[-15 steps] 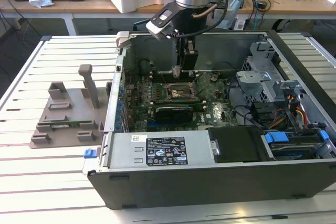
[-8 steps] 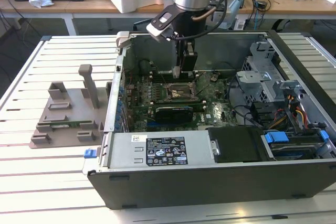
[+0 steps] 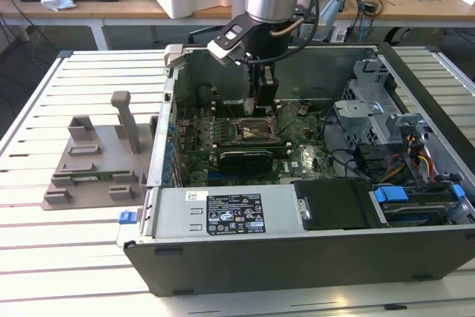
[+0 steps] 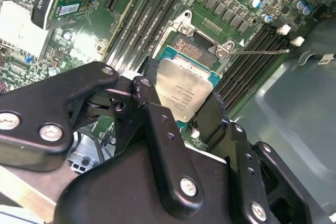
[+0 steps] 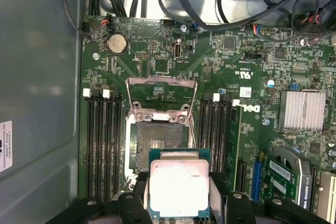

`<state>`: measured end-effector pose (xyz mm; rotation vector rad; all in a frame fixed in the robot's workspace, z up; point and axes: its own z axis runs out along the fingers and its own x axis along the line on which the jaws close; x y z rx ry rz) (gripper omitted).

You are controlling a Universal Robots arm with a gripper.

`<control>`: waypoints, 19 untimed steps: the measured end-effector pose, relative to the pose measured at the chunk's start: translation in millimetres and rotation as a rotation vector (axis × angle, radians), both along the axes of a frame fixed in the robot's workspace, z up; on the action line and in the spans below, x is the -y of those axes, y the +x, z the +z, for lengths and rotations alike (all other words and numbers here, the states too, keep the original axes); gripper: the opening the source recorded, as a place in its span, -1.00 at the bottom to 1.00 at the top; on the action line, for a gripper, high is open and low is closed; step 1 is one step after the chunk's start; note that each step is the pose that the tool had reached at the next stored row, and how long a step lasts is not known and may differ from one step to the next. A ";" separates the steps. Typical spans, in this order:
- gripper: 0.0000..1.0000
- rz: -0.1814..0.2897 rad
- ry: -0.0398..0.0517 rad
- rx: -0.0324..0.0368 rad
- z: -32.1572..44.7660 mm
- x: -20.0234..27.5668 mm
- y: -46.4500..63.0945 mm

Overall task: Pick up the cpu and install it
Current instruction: 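Place the cpu into insertion slot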

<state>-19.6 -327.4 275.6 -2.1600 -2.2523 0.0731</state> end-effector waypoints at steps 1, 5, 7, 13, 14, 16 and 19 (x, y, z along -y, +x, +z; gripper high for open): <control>0.08 0.000 0.0001 0.0000 -0.7 0.0 0.0; 0.08 0.000 0.0000 -0.0001 -2.7 0.0 0.0; 0.08 0.000 0.0001 0.0000 -3.7 0.0 0.0; 0.08 0.000 0.0000 0.0000 -6.8 0.0 0.0; 0.08 0.000 0.0000 0.0000 -7.1 0.0 0.0; 0.08 0.000 0.0000 0.0000 -7.9 0.0 0.0; 0.08 0.000 0.0000 0.0000 -9.5 0.0 0.0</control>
